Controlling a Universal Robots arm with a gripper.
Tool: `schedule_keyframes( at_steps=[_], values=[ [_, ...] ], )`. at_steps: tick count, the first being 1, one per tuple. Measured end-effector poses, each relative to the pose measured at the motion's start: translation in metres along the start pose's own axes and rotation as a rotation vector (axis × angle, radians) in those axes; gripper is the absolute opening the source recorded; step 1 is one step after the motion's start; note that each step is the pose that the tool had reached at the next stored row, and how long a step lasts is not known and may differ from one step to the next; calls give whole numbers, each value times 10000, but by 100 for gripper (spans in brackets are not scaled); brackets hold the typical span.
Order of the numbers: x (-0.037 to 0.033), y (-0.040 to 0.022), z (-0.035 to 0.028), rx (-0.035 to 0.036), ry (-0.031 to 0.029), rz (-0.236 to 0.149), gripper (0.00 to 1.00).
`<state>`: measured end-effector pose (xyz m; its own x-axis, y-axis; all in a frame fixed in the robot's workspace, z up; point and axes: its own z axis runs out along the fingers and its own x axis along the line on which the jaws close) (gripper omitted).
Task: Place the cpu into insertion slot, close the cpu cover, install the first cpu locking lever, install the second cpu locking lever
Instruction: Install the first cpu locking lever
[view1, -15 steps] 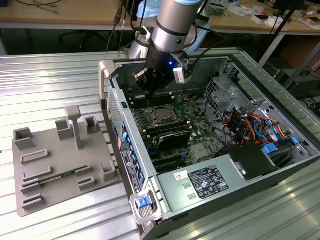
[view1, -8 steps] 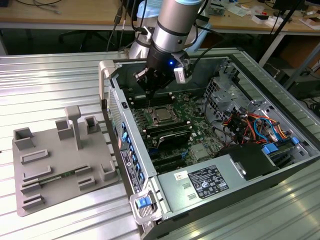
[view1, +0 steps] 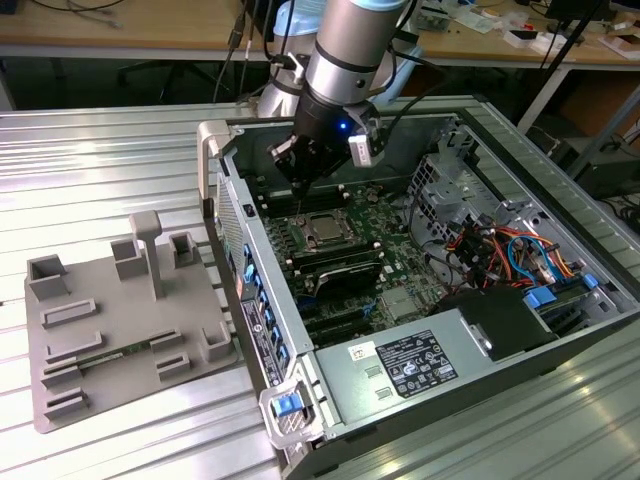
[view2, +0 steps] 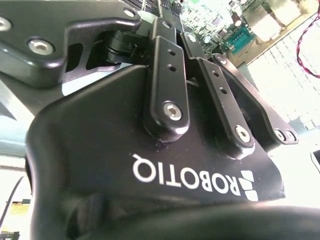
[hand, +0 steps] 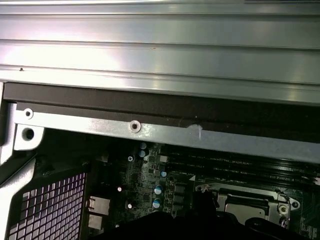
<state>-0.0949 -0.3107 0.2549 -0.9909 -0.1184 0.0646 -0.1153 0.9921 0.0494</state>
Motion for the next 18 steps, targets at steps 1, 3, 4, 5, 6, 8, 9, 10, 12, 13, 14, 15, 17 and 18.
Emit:
schedule_keyframes(
  at_steps=[1,3,4,5,6,8,9,10,12,13,14,15,17,18],
  values=[
    [-3,1,1,0,0,-1,11],
    [-13,1,3,0,0,-3,11],
    [-17,1,4,1,1,-2,11],
    [-21,1,4,1,1,-2,11],
    [-26,1,4,2,1,-3,11],
    [-35,0,5,1,1,-5,11],
    [-39,0,5,1,1,-6,11],
    [-43,-1,5,1,0,-7,11],
    [-47,-1,6,1,1,-7,11],
    [-50,-2,6,0,1,-8,11],
    [-53,-2,6,1,1,-9,11],
    [-55,-2,6,0,1,-9,11],
    [-62,-3,7,1,1,-11,11],
    [-65,-3,7,1,1,-12,11]
  ],
)
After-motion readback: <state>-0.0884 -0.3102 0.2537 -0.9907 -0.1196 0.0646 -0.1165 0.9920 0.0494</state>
